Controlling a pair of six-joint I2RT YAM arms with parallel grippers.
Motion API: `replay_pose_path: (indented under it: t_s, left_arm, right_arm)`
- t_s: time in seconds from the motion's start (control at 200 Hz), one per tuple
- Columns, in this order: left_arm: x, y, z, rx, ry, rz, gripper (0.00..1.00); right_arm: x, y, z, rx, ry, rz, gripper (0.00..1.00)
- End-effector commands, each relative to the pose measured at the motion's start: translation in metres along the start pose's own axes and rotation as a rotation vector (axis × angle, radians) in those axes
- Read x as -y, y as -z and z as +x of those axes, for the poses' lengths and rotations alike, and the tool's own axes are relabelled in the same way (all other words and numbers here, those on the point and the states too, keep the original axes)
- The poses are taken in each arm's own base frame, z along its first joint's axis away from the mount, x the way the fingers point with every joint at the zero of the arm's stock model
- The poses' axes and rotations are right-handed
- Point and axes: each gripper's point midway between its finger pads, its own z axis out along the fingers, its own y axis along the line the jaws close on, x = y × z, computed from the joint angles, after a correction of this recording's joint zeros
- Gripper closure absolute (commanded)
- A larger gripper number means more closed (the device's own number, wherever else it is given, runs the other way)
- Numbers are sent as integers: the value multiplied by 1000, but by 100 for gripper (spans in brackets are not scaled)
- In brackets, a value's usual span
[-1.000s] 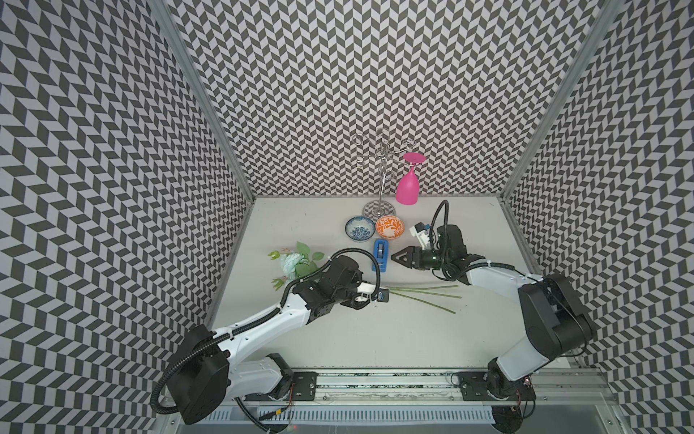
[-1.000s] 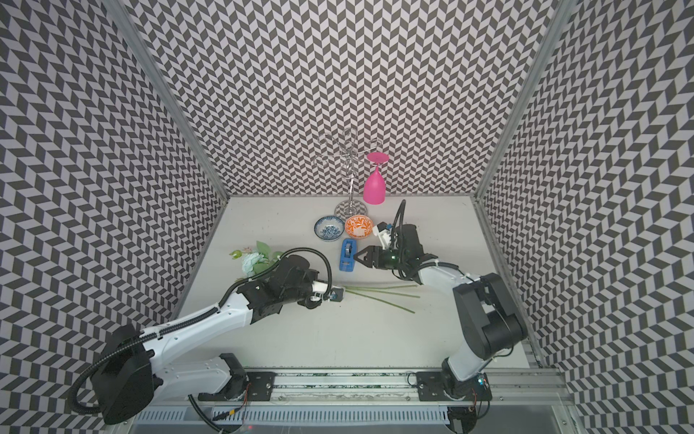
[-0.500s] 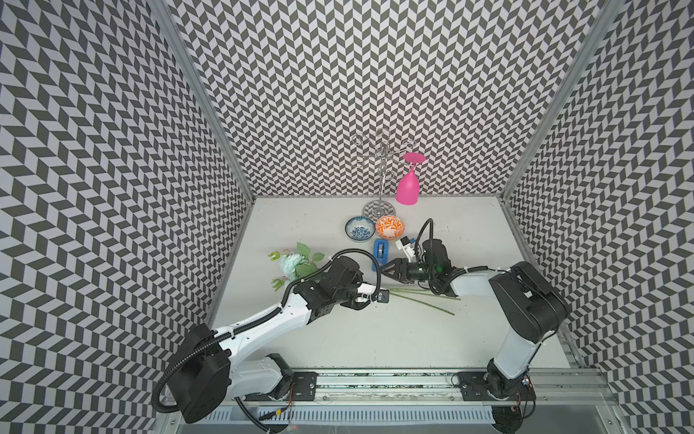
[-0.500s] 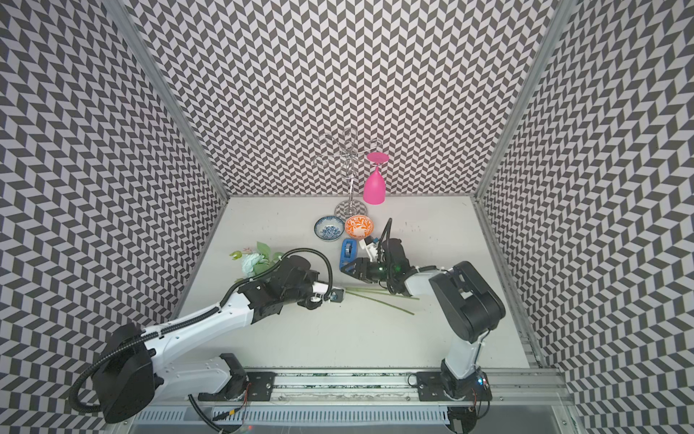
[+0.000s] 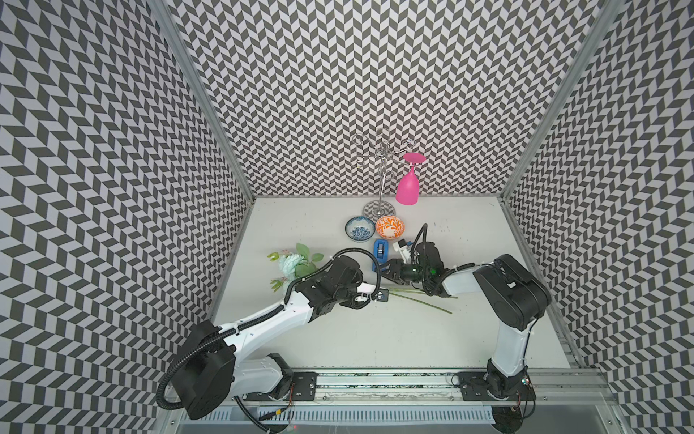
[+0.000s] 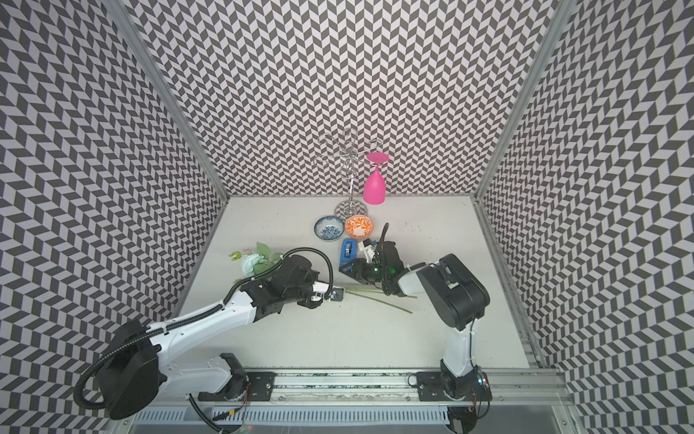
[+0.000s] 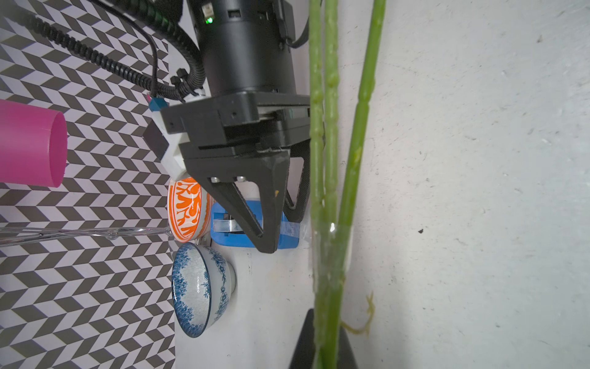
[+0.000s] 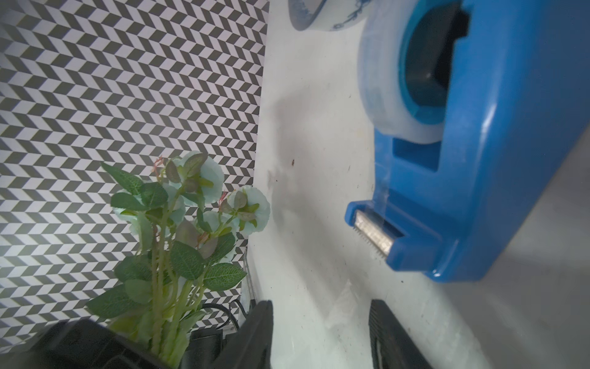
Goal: Wrap bouquets with tape
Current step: Tear off the tape using the Tape Cutter.
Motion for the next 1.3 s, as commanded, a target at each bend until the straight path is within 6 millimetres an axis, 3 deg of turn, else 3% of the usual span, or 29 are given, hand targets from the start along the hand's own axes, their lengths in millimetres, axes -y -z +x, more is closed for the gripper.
replay_pose_path:
  t_s: [0.0,0.431,0.611,1.297]
  left_arm:
    - [-16,4,-6,17,-3,-45,100]
    - [-17,2,-4,10,1,-47,100]
    - [-18,1,-2,0,3,-48,100]
    - [-23,4,1,-7,-2,-84,100]
  right_arm:
    - [-5,-5,-17,64,27,1,51]
    - [7,-13,-14,67,-19,-12,80]
    - [21,-15,-5,56,-75,0,100]
    - [72,-19,48,-5,-223,112,100]
